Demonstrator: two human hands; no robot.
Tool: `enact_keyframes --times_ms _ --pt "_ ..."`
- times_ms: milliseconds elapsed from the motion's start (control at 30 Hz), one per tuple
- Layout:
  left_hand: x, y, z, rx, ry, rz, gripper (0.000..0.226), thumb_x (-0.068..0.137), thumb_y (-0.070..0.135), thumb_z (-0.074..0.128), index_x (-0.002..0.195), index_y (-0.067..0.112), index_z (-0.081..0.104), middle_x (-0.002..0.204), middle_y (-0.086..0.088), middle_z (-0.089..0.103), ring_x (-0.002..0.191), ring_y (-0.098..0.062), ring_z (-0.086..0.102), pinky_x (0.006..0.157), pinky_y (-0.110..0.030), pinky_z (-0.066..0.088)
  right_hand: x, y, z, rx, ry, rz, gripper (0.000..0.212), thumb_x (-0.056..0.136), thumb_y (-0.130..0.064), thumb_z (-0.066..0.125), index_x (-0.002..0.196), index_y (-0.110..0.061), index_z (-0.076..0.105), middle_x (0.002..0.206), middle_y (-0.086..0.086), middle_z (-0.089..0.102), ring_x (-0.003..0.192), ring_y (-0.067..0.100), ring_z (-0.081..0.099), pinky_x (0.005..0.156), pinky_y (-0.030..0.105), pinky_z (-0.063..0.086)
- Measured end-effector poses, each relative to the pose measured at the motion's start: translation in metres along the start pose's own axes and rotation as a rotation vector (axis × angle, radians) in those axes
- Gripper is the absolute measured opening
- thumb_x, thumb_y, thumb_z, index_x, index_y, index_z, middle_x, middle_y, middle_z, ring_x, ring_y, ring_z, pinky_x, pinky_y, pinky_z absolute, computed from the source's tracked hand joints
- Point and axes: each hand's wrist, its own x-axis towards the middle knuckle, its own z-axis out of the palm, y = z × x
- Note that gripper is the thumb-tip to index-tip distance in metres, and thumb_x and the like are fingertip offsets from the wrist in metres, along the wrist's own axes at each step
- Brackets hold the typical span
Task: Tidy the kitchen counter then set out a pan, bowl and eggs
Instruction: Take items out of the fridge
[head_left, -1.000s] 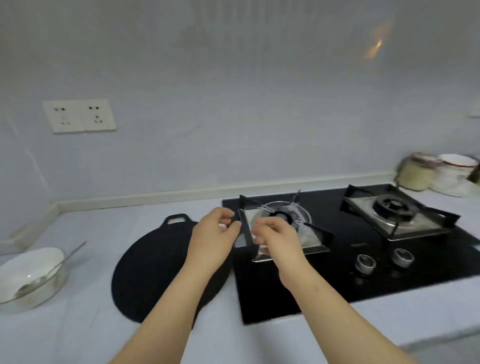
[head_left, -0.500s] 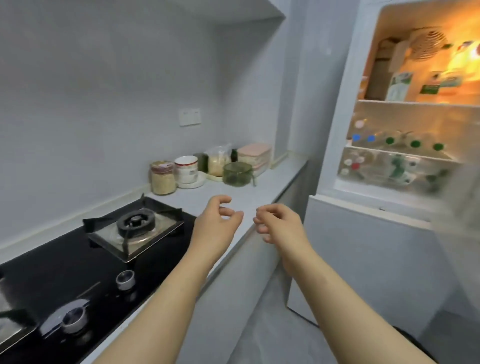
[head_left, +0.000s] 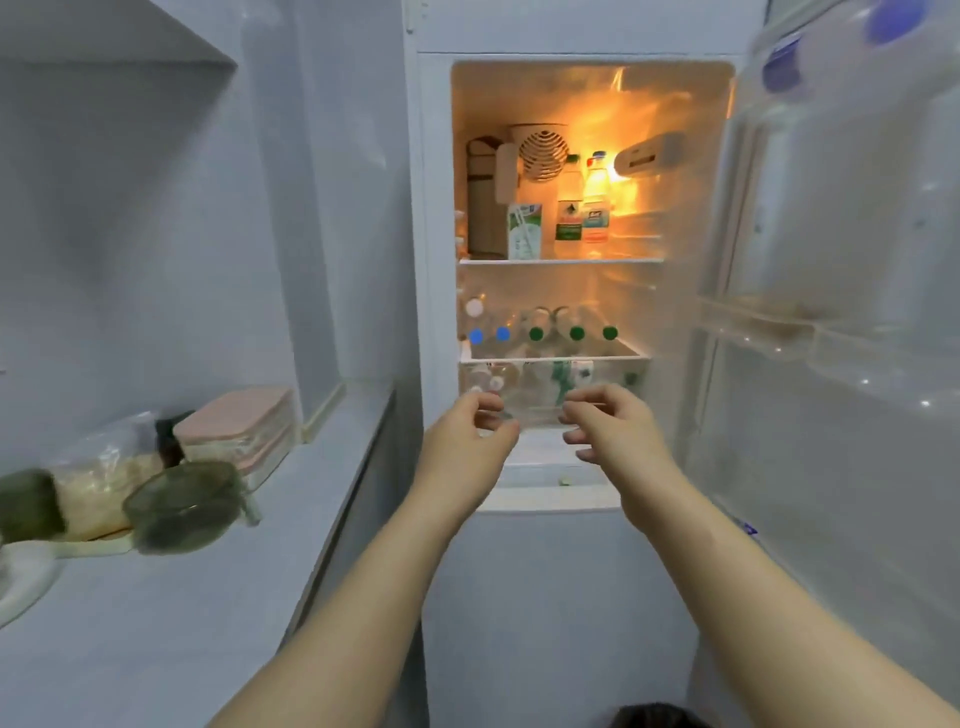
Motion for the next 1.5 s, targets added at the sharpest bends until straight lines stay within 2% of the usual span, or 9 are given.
enact_keyframes --times_ms 167,467,667,833,900,1033,1167,1367,1500 --pt "0.070 0.024 0.047 -0.077 -0.136 0.100 0.013 0.090 0.022 0.056 0.102 0.023 0.054 0.093 0.010 0.057 0.094 -0.016 0.059 0.081 -0.030 0.046 0.059 -0.017 -0.046 -0.042 0.164 -0.079 0.019 0.090 -0.006 0.052 0.077 -0.019 0.057 0.085 0.006 0.058 0.064 0.009 0.050 0.050 0.011 0.042" --pt "0.175 0.097 0.153 -0.187 -0.320 0.321 0.015 0.088 0.025 0.057 0.103 0.027 0.055 0.097 0.004 0.060 0.096 -0.022 0.062 0.085 -0.037 0.051 0.145 -0.075 -0.142 -0.171 0.532 -0.284 0.020 0.085 -0.006 0.051 0.074 -0.021 0.056 0.080 0.003 0.059 0.063 0.013 0.051 0.061 0.023 0.040" --pt "0.228 0.129 0.211 -0.196 -0.472 0.433 0.012 0.091 0.017 0.049 0.099 0.024 0.054 0.091 0.005 0.058 0.092 -0.021 0.061 0.076 -0.030 0.047 0.190 -0.073 -0.165 -0.467 0.743 -0.176 0.013 0.083 -0.009 0.048 0.075 -0.018 0.053 0.075 0.001 0.055 0.077 0.021 0.050 0.066 0.026 0.035" --pt "0.251 0.138 0.245 0.125 -0.690 0.605 0.030 0.093 0.013 0.046 0.119 0.016 0.059 0.124 -0.004 0.060 0.114 -0.021 0.055 0.094 -0.028 0.041 0.214 -0.057 -0.172 -0.896 0.701 -0.002 0.027 0.089 -0.010 0.043 0.108 -0.009 0.063 0.106 0.012 0.064 0.093 0.028 0.056 0.073 0.024 0.036" --pt "0.255 0.136 0.255 0.282 -0.829 0.657 0.034 0.093 0.012 0.046 0.126 0.011 0.055 0.131 -0.007 0.056 0.120 -0.022 0.052 0.095 -0.028 0.039 0.220 -0.049 -0.173 -1.010 0.675 0.087 0.031 0.088 -0.008 0.044 0.112 -0.007 0.062 0.114 0.015 0.063 0.103 0.031 0.059 0.077 0.028 0.041" --pt "0.258 0.138 0.264 0.436 -0.930 0.742 0.045 0.093 0.008 0.044 0.139 0.011 0.042 0.140 -0.007 0.048 0.126 -0.022 0.046 0.098 -0.026 0.037 0.219 -0.036 -0.177 -1.157 0.628 0.207 0.031 0.089 -0.008 0.046 0.117 -0.008 0.060 0.120 0.017 0.061 0.111 0.032 0.058 0.088 0.033 0.047" --pt "0.257 0.144 0.272 0.525 -0.994 0.831 0.043 0.091 0.011 0.047 0.134 0.011 0.046 0.133 -0.013 0.047 0.117 -0.028 0.050 0.090 -0.027 0.040 0.217 -0.033 -0.183 -1.223 0.607 0.236 0.028 0.087 -0.021 0.053 0.111 -0.009 0.062 0.115 0.016 0.063 0.106 0.031 0.059 0.085 0.033 0.047" --pt "0.255 0.149 0.282 0.708 -0.958 0.883 0.038 0.094 0.016 0.040 0.131 0.012 0.048 0.133 -0.017 0.033 0.107 -0.034 0.052 0.098 -0.034 0.042 0.210 -0.033 -0.189 -1.275 0.646 0.320 0.030 0.081 -0.035 0.059 0.100 -0.012 0.063 0.105 0.011 0.064 0.096 0.029 0.061 0.072 0.029 0.044" --pt "0.251 0.152 0.287 0.795 -0.933 0.936 0.034 0.094 0.010 0.039 0.127 0.006 0.049 0.128 -0.020 0.042 0.089 -0.027 0.047 0.092 -0.034 0.044 0.208 -0.032 -0.192 -1.286 0.626 0.357 0.028 0.078 -0.036 0.063 0.098 -0.017 0.062 0.107 0.009 0.064 0.097 0.028 0.060 0.073 0.028 0.044"
